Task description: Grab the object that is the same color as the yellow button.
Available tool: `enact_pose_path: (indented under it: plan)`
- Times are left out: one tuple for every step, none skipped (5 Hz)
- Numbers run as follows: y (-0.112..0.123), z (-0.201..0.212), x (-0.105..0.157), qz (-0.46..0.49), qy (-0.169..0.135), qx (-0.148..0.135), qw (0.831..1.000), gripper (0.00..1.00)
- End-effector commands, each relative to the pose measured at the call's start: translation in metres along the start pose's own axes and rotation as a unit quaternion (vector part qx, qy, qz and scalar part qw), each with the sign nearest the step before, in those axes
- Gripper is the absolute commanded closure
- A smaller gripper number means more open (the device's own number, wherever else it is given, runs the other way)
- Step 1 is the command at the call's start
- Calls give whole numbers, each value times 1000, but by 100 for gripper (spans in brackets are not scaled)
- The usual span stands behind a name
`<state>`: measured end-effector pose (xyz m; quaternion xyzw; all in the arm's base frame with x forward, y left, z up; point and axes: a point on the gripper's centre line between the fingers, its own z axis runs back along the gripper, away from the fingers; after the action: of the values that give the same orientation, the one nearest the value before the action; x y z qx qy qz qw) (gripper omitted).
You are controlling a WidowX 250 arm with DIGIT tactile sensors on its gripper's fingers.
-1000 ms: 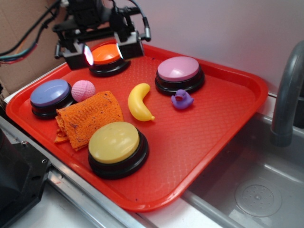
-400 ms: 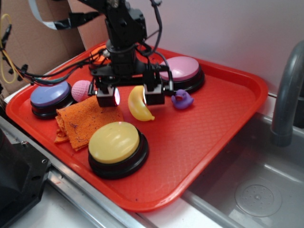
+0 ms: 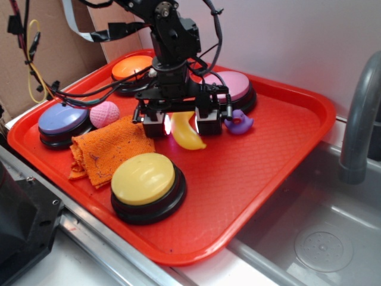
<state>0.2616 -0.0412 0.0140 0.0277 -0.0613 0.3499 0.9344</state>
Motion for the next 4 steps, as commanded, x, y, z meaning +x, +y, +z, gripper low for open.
enact_pose_path:
  plan:
    - [6,18,10,-9,-29,-26,999,100]
    - [15,49,17,-77,-30,-35,996,100]
    - [26,93,26,-163,-28,-20,986,100]
    - [42,131,37,-257,-19,6,966,100]
